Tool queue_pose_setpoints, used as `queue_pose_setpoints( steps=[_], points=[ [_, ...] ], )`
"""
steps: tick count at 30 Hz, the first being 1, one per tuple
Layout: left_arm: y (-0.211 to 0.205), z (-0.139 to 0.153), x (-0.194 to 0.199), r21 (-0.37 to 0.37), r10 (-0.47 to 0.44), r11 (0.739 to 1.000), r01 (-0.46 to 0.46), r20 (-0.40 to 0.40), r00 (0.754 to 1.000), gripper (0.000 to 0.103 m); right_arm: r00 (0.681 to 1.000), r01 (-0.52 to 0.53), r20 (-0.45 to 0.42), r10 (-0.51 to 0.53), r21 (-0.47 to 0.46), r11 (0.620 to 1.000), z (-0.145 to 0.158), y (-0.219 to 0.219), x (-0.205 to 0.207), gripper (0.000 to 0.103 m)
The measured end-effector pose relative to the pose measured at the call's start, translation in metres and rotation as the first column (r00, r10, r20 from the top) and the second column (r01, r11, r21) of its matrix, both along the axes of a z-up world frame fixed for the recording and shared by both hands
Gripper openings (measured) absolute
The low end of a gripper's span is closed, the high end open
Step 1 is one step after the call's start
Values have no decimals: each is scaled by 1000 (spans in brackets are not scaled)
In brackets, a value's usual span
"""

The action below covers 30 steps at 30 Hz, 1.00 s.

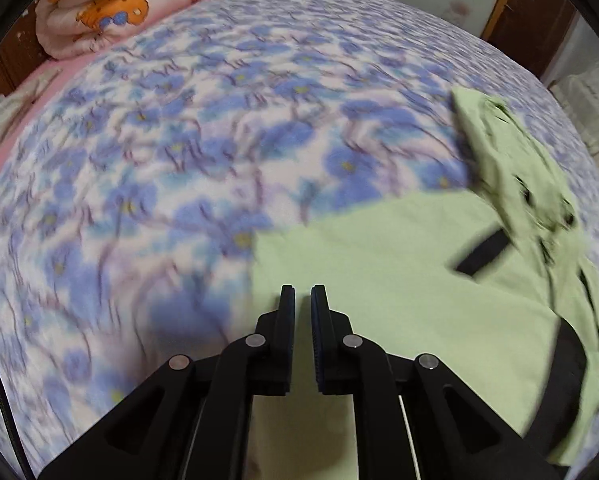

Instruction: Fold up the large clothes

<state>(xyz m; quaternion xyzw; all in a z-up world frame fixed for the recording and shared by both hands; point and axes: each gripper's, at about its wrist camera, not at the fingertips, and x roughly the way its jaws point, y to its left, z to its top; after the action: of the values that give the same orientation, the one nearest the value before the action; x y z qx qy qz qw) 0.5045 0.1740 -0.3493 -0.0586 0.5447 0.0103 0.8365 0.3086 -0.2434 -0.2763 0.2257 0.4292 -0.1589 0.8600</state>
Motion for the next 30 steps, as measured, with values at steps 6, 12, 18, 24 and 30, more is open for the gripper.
queue_pose_setpoints(
  steps=[6,12,18,24,30],
  points=[
    [-47,5,-67,-24,-92,996,91,-52,994,17,996,-57,-72,60,42,998,-14,25,-45,0],
    [-105,18,-141,5,-213,977,214,-58,975,32,989,-92,-93,119,255,963,-33,24,-101,1],
    [-170,42,-209,36,-245,968,250,-100,964,59,969,-164,-119,214,338,927,-26,4,-152,1],
    [-239,73,-263,20,-212,976,216,-112,971,68,938,-290,-92,335,325,900,6,-53,-184,1],
    [-324,93,-297,-49,-255,967,251,-112,960,79,941,-299,-69,330,281,912,35,-139,-209,20]
  ],
)
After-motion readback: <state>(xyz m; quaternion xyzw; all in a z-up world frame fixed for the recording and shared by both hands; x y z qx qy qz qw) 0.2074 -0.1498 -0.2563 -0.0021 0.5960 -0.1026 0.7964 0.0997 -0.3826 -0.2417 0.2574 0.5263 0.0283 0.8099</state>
